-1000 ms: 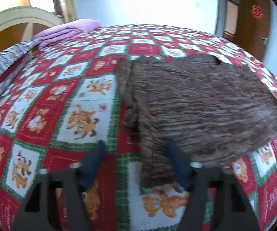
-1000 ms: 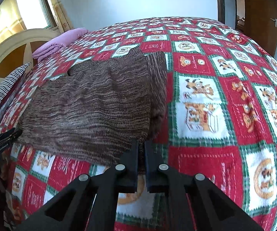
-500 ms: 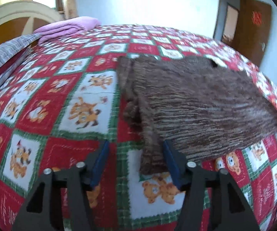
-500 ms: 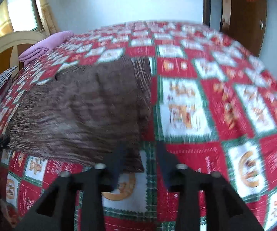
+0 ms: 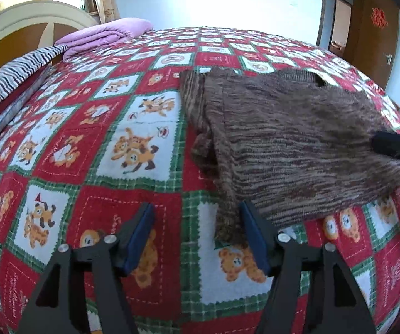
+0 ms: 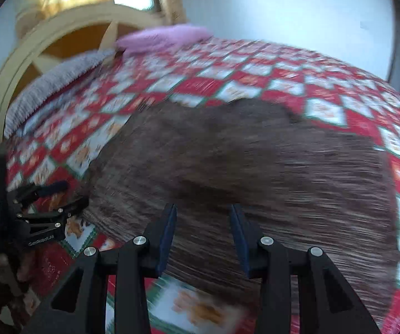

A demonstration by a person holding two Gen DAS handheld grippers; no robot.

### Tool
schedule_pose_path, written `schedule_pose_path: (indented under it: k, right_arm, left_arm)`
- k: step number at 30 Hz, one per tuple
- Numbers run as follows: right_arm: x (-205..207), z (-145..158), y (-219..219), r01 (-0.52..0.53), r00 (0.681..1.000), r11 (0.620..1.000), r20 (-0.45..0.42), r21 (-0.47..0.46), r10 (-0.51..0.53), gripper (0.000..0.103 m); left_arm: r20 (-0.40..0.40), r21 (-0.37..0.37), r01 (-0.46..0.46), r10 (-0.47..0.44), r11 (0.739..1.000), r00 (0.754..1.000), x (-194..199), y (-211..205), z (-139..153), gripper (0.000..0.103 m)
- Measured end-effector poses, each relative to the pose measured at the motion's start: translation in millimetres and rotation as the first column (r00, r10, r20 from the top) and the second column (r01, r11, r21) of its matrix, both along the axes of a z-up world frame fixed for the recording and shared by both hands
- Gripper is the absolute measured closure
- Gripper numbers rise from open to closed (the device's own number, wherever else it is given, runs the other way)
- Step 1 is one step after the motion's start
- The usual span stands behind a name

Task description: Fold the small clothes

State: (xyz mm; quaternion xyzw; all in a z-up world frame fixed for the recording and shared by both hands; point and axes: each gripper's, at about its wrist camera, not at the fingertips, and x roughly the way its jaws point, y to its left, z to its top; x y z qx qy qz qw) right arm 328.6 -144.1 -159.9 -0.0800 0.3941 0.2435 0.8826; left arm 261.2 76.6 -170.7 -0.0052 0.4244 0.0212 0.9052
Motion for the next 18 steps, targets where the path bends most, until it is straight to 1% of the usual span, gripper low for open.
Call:
schedule_pose_path:
  k: [2, 3, 4, 5, 7, 8, 10, 11, 12, 13, 14, 16, 18]
  right_arm:
    - [0, -24, 20, -0.030, 0.996, 0.999, -0.080, -0.031, 0.027, 0.061]
    - [-5, -29, 25, -0.024, 0.998, 0.998, -0.061, -0.050, 0.021, 0.060]
    - [-13, -32, 29, -0.024, 1.000, 0.997, -0.001, -0.076, 0.024, 0.060]
    - [-17, -33, 31, -0.027, 1.000, 0.995, 0.011, -0.093, 0.028, 0.060]
    - [-18, -32, 27, -0.025, 1.000, 0.997, -0.008, -0.076, 0.024, 0.060]
    - [-17, -30, 25, -0.024, 1.000, 0.998, -0.016, -0.065, 0.023, 0.060]
    - [-19, -23, 20, -0.010, 1.000, 0.998, -0.008, -0.061, 0.010, 0.060]
    - [-22, -20, 19, -0.008, 1.000, 0.998, 0.007, -0.063, 0.009, 0.056]
    - [-27, -15, 22, -0.016, 0.999, 0.998, 0.026, -0.059, 0.018, 0.053]
    - [-31, -13, 24, -0.027, 0.999, 0.998, 0.040, -0.051, 0.029, 0.044]
    - [-38, -9, 29, -0.041, 0.998, 0.998, 0.054, -0.043, 0.043, 0.039]
    - [-45, -4, 42, -0.073, 0.994, 0.997, 0.075, -0.037, 0.075, 0.038]
    - [-53, -4, 60, -0.113, 0.989, 0.991, 0.087, -0.066, 0.119, 0.038]
  left_arm:
    - [-0.010, 0.005, -0.001, 0.001, 1.000, 1.000, -3, 0, -1, 0.035]
    - [-0.009, 0.010, 0.003, -0.003, 1.000, 1.000, -6, 0, -1, 0.035]
    - [-0.005, 0.013, 0.005, -0.005, 1.000, 1.000, -9, 0, -2, 0.035]
    - [0.000, 0.011, 0.010, -0.010, 1.000, 1.000, -11, 0, -1, 0.035]
    - [0.018, -0.007, 0.020, -0.020, 1.000, 1.000, -16, 2, 2, 0.034]
    - [0.016, -0.021, 0.023, -0.023, 1.000, 1.000, -16, 5, 4, 0.032]
    - [0.014, -0.047, 0.041, -0.041, 0.998, 0.999, -16, 11, 11, 0.029]
    - [0.022, -0.047, 0.047, -0.046, 0.998, 0.999, -17, 14, 15, 0.026]
    - [0.040, -0.036, 0.047, -0.045, 0.998, 0.998, -16, 19, 21, 0.017]
    - [0.055, -0.029, 0.041, -0.039, 0.999, 0.998, -14, 23, 26, 0.012]
    - [0.071, -0.020, 0.027, -0.026, 0.999, 0.997, -12, 29, 31, 0.003]
    - [0.093, -0.003, -0.018, 0.018, 1.000, 0.995, -1, 43, 39, 0.002]
    - [0.095, -0.019, -0.027, 0.029, 0.999, 0.995, 13, 55, 43, 0.002]
